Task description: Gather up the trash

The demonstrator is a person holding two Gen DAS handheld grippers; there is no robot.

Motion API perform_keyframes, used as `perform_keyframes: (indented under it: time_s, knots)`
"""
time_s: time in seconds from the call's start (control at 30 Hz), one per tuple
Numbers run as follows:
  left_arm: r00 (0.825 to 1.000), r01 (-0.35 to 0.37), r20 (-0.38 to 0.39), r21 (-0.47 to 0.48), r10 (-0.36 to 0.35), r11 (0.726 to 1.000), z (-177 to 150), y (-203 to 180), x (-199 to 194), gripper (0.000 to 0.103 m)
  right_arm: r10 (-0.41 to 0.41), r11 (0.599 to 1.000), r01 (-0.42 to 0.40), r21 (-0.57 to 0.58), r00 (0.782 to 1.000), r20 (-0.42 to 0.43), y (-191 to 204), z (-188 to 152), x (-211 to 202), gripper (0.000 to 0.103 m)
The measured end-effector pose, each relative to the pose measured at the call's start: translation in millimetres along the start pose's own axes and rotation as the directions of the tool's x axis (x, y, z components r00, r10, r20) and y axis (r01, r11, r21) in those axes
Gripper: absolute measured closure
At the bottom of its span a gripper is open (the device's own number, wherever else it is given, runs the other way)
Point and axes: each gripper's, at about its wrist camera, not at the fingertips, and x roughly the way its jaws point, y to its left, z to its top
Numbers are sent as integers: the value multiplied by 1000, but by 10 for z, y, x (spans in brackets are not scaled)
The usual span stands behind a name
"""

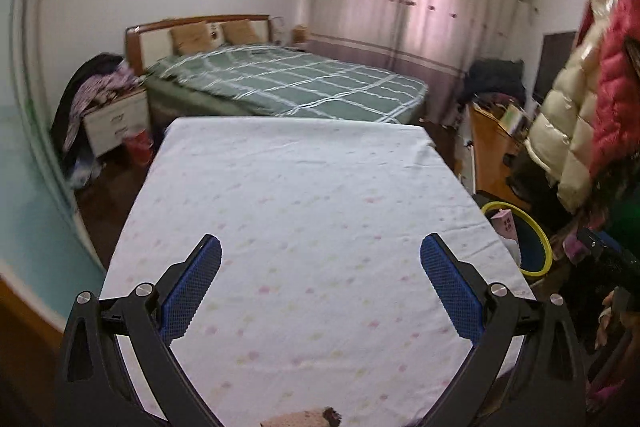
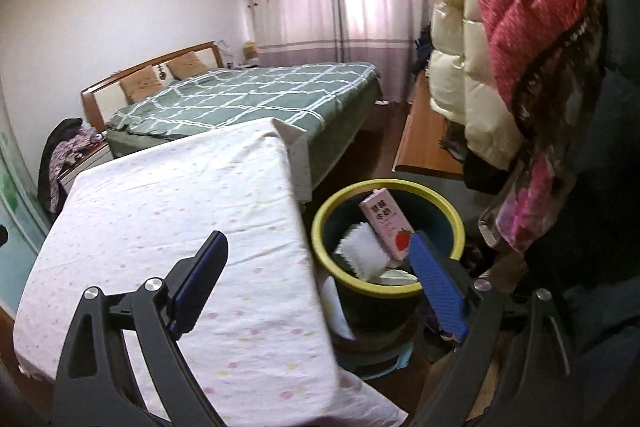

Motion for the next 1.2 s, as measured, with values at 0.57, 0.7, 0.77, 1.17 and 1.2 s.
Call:
perform_keyframes:
  time_s: [0.57, 0.7, 0.77, 1.17, 1.2]
  knots:
    - [998, -61, 16, -26, 62, 998, -196, 184, -247, 5, 40, 998, -39, -39, 999, 11, 248, -11, -104, 15]
    - [998, -65, 13, -19, 65, 998, -179, 124, -214, 5, 36, 999, -36, -33, 999, 9, 236, -19, -94, 15]
    - [998, -63, 12, -19, 63, 998, -184, 120, -208, 5, 34, 999, -33, -31, 999, 9, 231, -21, -95, 15]
    - [998, -60, 5, -17, 61, 998, -185, 91, -178, 5, 35, 999, -35, -31, 999, 8, 228, -18, -96, 15]
    - [998, -59, 4, -17, 59, 998, -190, 87, -174, 5, 34, 999, -34, -30, 999, 8, 227, -18, -96, 15]
